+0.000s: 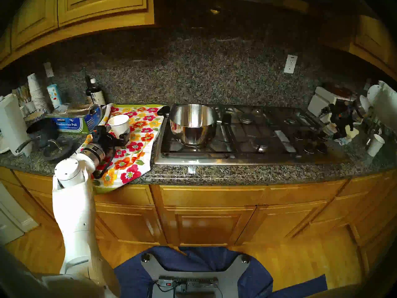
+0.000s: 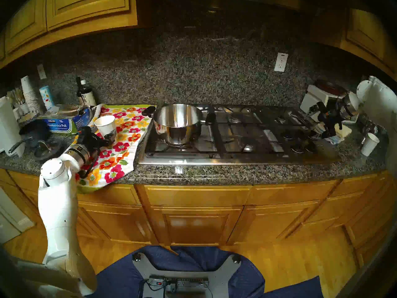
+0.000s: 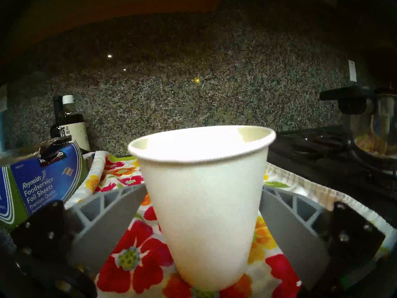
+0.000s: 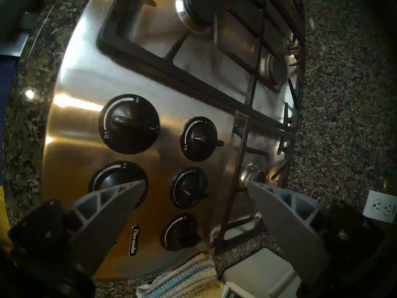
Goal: Pick up the water cup, pour water into the pot, turn on the stove
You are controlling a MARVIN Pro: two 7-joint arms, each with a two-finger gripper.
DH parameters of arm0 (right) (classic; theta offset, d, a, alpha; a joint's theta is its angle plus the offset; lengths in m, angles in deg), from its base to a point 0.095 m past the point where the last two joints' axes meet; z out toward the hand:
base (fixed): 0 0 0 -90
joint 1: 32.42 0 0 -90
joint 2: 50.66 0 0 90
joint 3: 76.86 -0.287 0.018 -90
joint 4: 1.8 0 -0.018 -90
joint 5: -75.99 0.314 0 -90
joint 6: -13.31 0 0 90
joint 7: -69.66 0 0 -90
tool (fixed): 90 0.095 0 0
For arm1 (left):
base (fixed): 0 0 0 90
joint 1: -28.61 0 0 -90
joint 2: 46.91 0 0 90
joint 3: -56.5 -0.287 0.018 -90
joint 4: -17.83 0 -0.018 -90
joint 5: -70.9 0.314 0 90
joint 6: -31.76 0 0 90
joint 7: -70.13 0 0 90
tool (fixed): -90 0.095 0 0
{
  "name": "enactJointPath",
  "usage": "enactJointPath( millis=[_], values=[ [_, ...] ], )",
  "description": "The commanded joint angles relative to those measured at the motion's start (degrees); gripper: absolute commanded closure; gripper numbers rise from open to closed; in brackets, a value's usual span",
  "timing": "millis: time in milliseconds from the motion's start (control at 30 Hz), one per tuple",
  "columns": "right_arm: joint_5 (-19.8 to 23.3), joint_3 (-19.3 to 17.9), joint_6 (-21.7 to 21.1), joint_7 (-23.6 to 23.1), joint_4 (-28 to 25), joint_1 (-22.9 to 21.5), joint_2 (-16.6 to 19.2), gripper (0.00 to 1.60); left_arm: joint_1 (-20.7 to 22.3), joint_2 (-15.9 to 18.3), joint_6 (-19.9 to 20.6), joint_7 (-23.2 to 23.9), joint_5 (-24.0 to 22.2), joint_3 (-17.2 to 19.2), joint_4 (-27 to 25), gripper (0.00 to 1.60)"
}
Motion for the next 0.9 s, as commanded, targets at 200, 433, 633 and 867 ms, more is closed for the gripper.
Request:
enactJointPath(
  millis=[200,433,633,867],
  values=[
    [0.1,-0.5,0.2,-0.2,0.3,-1.8,0.0,0.00,4.2,-0.3,-1.2,-0.1,-1.1,-1.4,1.8,0.00],
    [0.1,-0.5,0.2,-0.2,0.3,-1.8,0.0,0.00,5.2,-0.2,-1.4,-0.6,-0.9,-1.7,3.4,0.00],
    [0.1,-0.5,0.2,-0.2,0.3,-1.8,0.0,0.00,5.5,0.2,-1.3,-0.2,-0.9,-1.8,3.9,0.77],
    [0.1,-0.5,0.2,-0.2,0.3,-1.8,0.0,0.00,5.2,0.3,-1.4,0.2,-1.0,-1.8,3.7,1.02]
  ],
)
